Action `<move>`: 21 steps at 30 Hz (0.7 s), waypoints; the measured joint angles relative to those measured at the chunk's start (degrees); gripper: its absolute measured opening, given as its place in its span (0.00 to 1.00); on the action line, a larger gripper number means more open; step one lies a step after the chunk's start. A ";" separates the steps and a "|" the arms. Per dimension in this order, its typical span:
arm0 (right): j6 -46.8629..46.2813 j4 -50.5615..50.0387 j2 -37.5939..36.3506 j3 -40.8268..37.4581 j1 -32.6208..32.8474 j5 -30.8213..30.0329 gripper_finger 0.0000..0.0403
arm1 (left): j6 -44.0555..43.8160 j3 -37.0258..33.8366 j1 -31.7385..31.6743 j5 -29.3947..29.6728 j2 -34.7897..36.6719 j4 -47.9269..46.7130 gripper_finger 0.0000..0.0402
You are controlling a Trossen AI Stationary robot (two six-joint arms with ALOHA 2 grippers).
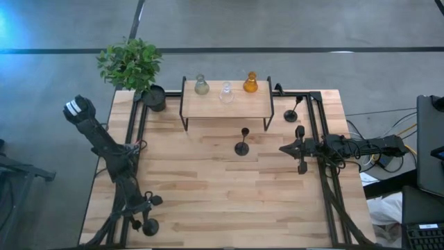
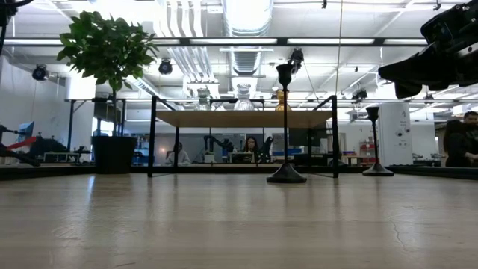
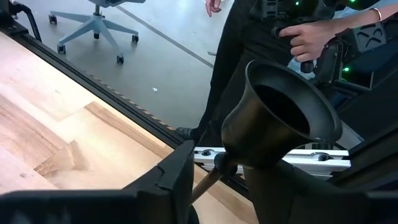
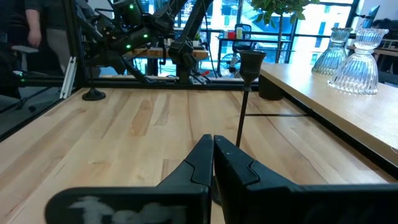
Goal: Pick & Place candle stick holders
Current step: Put the bottom black candle holder on the shelf aligned with the green candle holder
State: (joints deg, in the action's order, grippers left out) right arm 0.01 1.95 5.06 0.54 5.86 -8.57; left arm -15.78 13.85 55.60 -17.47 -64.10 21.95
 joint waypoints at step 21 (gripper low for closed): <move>0.00 0.01 0.00 0.00 -0.01 -0.01 0.02 | 1.15 -0.15 -1.02 -0.06 -0.04 1.02 0.09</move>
State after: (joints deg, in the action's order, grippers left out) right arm 0.01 1.96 5.06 0.54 5.85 -8.58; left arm -14.62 13.69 54.58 -17.54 -64.14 22.97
